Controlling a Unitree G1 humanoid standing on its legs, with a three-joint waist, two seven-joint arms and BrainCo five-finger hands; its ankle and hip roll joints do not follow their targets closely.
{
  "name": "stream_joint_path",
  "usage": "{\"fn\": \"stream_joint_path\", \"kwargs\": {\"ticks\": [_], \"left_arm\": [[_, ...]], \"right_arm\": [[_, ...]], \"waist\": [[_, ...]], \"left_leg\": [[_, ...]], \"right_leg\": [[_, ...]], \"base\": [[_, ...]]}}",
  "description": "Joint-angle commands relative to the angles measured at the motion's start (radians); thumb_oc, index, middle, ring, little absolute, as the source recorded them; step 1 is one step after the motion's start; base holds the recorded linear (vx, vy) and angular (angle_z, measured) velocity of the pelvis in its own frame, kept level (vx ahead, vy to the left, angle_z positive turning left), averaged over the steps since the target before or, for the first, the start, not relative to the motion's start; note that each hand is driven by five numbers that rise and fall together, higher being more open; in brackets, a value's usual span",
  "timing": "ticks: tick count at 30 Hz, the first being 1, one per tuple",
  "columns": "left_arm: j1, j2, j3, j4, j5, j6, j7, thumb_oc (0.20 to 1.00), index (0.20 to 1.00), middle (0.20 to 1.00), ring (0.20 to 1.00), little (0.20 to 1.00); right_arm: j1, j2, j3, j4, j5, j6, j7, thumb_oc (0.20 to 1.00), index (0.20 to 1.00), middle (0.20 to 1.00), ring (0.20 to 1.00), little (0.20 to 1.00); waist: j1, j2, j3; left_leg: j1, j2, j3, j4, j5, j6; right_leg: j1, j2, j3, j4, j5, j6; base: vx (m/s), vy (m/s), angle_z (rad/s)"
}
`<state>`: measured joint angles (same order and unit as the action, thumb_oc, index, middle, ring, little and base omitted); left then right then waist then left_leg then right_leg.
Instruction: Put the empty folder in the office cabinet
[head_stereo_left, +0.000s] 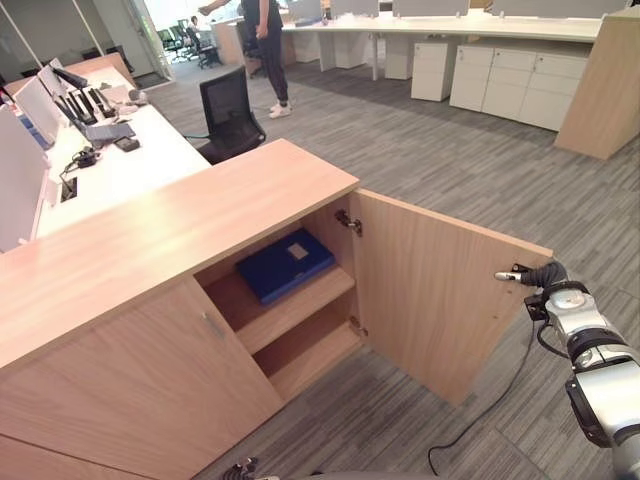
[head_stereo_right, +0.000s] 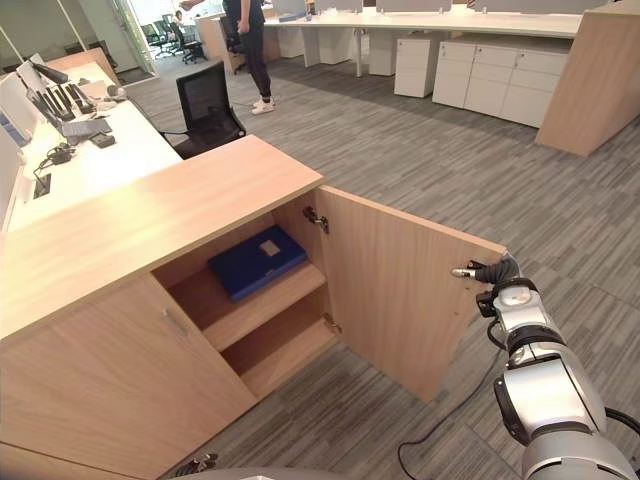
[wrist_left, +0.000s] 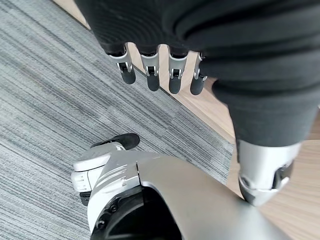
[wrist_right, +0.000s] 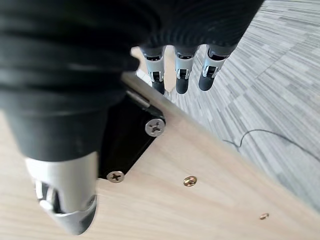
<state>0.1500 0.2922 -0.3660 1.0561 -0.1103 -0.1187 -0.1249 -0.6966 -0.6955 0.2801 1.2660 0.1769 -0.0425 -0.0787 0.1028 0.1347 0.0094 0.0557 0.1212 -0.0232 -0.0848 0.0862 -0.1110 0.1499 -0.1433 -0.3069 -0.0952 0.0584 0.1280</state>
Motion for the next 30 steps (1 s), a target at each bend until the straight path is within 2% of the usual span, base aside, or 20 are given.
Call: {"fn": "stream_joint_path", "kwargs": {"ticks": [1, 8, 11, 15, 17, 19, 24, 25, 28, 29, 30], "left_arm": [[-0.069, 0.068, -0.071, -0.010, -0.006, -0.012, 0.006, 1.000, 1.000, 1.000, 1.000, 1.000], [-0.074, 0.063, -0.071, -0.012, -0.001, -0.012, 0.016, 1.000, 1.000, 1.000, 1.000, 1.000], [-0.075, 0.048, -0.044, 0.001, -0.003, -0.012, 0.034, 1.000, 1.000, 1.000, 1.000, 1.000], [-0.057, 0.033, -0.014, -0.036, -0.013, -0.013, 0.049, 1.000, 1.000, 1.000, 1.000, 1.000], [-0.038, 0.024, 0.019, -0.053, -0.006, -0.009, 0.056, 1.000, 1.000, 1.000, 1.000, 1.000], [-0.036, 0.019, 0.036, -0.043, 0.009, -0.008, 0.059, 1.000, 1.000, 1.000, 1.000, 1.000], [-0.033, 0.014, 0.077, -0.031, 0.020, -0.008, 0.081, 1.000, 1.000, 1.000, 1.000, 1.000], [-0.041, 0.016, 0.082, -0.026, 0.019, -0.009, 0.086, 1.000, 1.000, 1.000, 1.000, 1.000], [-0.049, 0.019, 0.097, -0.021, 0.018, -0.009, 0.092, 1.000, 1.000, 1.000, 1.000, 1.000], [-0.058, 0.017, 0.103, -0.012, 0.017, -0.008, 0.098, 1.000, 1.000, 1.000, 1.000, 1.000], [-0.069, 0.014, 0.105, -0.005, 0.018, -0.007, 0.101, 1.000, 1.000, 1.000, 1.000, 1.000]], "right_arm": [[-0.132, 0.042, 0.057, 0.049, 0.027, -0.045, -0.011, 1.000, 1.000, 1.000, 1.000, 1.000], [-0.068, 0.128, 0.056, 0.010, 0.045, -0.051, -0.011, 1.000, 1.000, 1.000, 1.000, 1.000], [0.036, 0.218, 0.070, -0.138, 0.069, -0.068, -0.006, 1.000, 1.000, 1.000, 1.000, 1.000], [0.166, 0.263, 0.078, -0.305, 0.054, -0.074, 0.004, 1.000, 1.000, 1.000, 1.000, 1.000], [0.315, 0.291, 0.079, -0.494, 0.029, -0.085, 0.034, 1.000, 1.000, 1.000, 1.000, 1.000], [0.388, 0.299, 0.101, -0.589, -0.004, -0.092, 0.056, 1.000, 1.000, 1.000, 1.000, 1.000], [0.494, 0.337, 0.153, -0.748, -0.017, -0.102, 0.105, 1.000, 1.000, 1.000, 1.000, 1.000], [0.501, 0.340, 0.170, -0.780, -0.014, -0.104, 0.113, 1.000, 1.000, 1.000, 1.000, 1.000], [0.500, 0.342, 0.206, -0.831, -0.013, -0.102, 0.135, 1.000, 1.000, 1.000, 1.000, 1.000], [0.493, 0.343, 0.235, -0.869, -0.001, -0.104, 0.148, 1.000, 1.000, 1.000, 1.000, 1.000], [0.491, 0.332, 0.249, -0.888, 0.002, -0.106, 0.150, 1.000, 1.000, 1.000, 1.000, 1.000]], "waist": [[0.054, -0.086, 0.040], [0.057, -0.078, 0.045], [0.033, -0.076, 0.055], [0.015, -0.076, 0.059], [-0.002, -0.079, 0.065], [-0.008, -0.081, 0.066], [-0.006, -0.084, 0.073], [0.002, -0.086, 0.084], [0.011, -0.096, 0.094], [0.016, -0.107, 0.113], [0.007, -0.116, 0.127]], "left_leg": [[0.004, -0.029, 0.004, 0.006, -0.016, -0.010], [-0.002, -0.029, -0.002, 0.005, -0.011, -0.013], [-0.003, -0.024, 0.010, 0.004, -0.011, -0.014], [-0.002, -0.019, 0.018, 0.005, -0.012, -0.015], [-0.001, -0.013, 0.023, 0.006, -0.011, -0.019], [0.000, -0.010, 0.022, 0.006, -0.010, -0.022], [-0.012, -0.003, 0.022, 0.011, -0.001, -0.031], [-0.030, -0.001, 0.018, 0.017, 0.015, -0.043], [-0.066, 0.001, 0.008, 0.035, 0.019, -0.058], [-0.112, 0.017, 0.053, 0.107, 0.017, -0.064], [-0.132, 0.048, 0.135, 0.152, 0.024, -0.064]], "right_leg": [[0.059, -0.001, -0.012, 0.021, -0.122, 0.013], [0.058, 0.000, -0.020, 0.015, -0.120, 0.014], [0.050, 0.002, -0.009, 0.016, -0.119, 0.011], [0.045, 0.003, 0.000, 0.018, -0.119, 0.008], [0.044, 0.005, 0.004, 0.020, -0.122, 0.005], [0.044, 0.006, 0.002, 0.021, -0.123, 0.004], [0.036, 0.007, -0.009, 0.021, -0.124, 0.004], [0.033, 0.003, -0.021, 0.021, -0.123, 0.003], [0.024, -0.006, -0.039, 0.018, -0.120, 0.005], [0.020, -0.021, -0.065, 0.016, -0.115, 0.008], [0.025, -0.034, -0.088, 0.016, -0.114, 0.010]], "base": [[0.00, -0.001, 0.13], [-0.01, 0.001, 0.03], [0.00, 0.000, 0.00], [-0.01, -0.004, -0.04], [0.00, -0.012, -0.02], [0.00, -0.023, -0.05], [-0.02, -0.023, 0.01], [-0.07, -0.007, 0.04], [-0.11, 0.005, 0.16], [-0.17, 0.066, 0.36], [-0.19, 0.105, 0.58]]}}
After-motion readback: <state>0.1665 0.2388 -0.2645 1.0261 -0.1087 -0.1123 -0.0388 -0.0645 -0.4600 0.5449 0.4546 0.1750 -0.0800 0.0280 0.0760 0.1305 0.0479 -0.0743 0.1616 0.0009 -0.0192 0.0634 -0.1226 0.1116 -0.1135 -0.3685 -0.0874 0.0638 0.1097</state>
